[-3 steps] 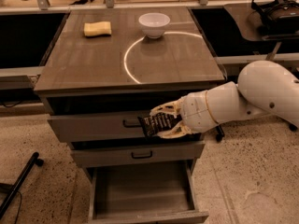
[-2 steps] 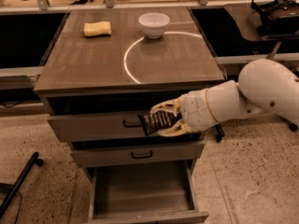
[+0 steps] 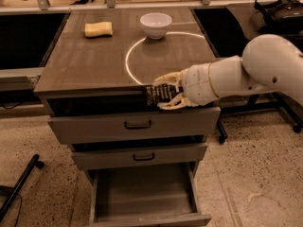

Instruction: Pick rxbar chocolate from bottom drawer and place on counter

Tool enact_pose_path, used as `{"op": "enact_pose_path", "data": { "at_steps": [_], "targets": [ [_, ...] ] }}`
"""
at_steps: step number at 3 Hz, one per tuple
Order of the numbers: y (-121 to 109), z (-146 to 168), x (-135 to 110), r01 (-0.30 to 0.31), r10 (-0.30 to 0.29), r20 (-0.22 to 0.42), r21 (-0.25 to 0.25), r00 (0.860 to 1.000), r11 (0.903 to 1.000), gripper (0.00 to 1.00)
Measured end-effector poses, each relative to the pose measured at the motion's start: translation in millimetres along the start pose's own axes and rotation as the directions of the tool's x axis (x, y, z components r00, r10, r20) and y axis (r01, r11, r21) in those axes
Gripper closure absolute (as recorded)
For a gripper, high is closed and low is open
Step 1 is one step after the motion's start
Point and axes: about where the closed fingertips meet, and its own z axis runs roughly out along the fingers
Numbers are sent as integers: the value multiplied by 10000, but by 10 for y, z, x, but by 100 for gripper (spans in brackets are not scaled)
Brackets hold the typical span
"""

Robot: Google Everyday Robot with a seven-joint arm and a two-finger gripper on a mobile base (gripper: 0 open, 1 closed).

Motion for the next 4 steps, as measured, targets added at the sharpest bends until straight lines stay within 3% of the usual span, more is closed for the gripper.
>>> {"op": "enact_pose_path", "data": {
  "at_steps": [1, 2, 3, 4],
  "targets": [
    [-547, -115, 140, -564, 586, -282, 753, 9979, 9956, 100],
    [-941, -113, 321, -1116, 1126, -60, 853, 9936, 9901, 100],
    [-1344, -48, 581, -1752, 1746, 152, 586, 9845, 9828, 100],
    [-1551, -1, 710, -2089, 2079, 268, 386, 9778, 9772, 100]
  ]
}}
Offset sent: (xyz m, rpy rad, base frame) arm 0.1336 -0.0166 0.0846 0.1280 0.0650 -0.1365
